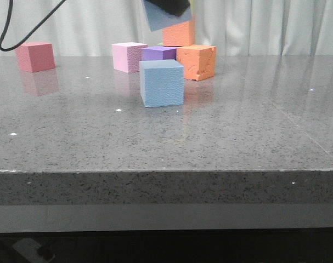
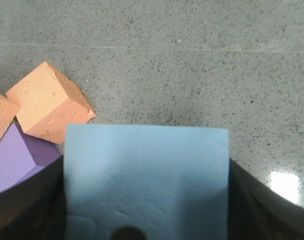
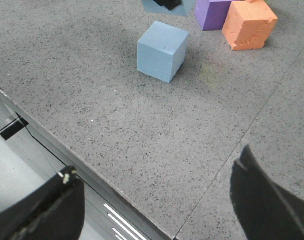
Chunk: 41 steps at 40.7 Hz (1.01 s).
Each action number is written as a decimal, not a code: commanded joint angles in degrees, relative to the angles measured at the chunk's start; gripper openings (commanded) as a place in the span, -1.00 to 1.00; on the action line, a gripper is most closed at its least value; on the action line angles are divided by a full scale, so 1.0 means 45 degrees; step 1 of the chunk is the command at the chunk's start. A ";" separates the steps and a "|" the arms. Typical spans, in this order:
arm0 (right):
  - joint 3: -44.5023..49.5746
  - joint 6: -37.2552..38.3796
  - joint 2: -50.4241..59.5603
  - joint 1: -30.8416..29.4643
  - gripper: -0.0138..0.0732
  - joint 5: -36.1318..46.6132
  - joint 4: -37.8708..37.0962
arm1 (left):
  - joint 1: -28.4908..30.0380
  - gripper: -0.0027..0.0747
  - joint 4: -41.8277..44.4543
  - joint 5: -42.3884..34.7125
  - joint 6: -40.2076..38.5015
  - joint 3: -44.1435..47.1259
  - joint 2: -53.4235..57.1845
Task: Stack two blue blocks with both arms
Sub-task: 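Lift the cube with the left gripper and move it above the placed cube, then lower the cube onto the placed cube, open the left gripper, withdraw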
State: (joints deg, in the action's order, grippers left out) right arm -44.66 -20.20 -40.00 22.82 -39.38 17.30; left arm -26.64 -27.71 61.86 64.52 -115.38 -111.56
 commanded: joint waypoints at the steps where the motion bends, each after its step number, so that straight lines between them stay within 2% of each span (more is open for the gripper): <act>1: -0.0321 -0.0096 0.0045 -0.0112 0.71 0.0846 0.0206 | -0.0098 0.02 -0.0210 -0.0519 0.0000 -0.0400 0.0509; 14: -0.0321 -0.0096 0.0045 -0.0112 0.71 0.0846 0.0206 | -0.0098 0.02 0.0243 0.0279 -0.0581 -0.0400 -0.0246; 19: -0.0321 -0.0096 0.0045 -0.0112 0.71 0.0846 0.0206 | -0.0098 0.02 0.0559 0.0255 -0.1041 -0.0400 -0.0392; 36: -0.0321 -0.0096 0.0045 -0.0112 0.71 0.0846 0.0206 | -0.0098 0.02 0.0536 0.0052 -0.1013 -0.0400 -0.0392; 41: -0.0321 -0.0096 0.0045 -0.0112 0.71 0.0846 0.0206 | -0.0098 0.11 0.0536 0.0022 -0.0908 -0.0400 -0.0392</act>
State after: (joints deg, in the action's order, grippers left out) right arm -44.66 -20.18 -40.00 22.82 -39.38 17.30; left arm -26.64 -23.45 64.46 60.46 -115.47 -116.55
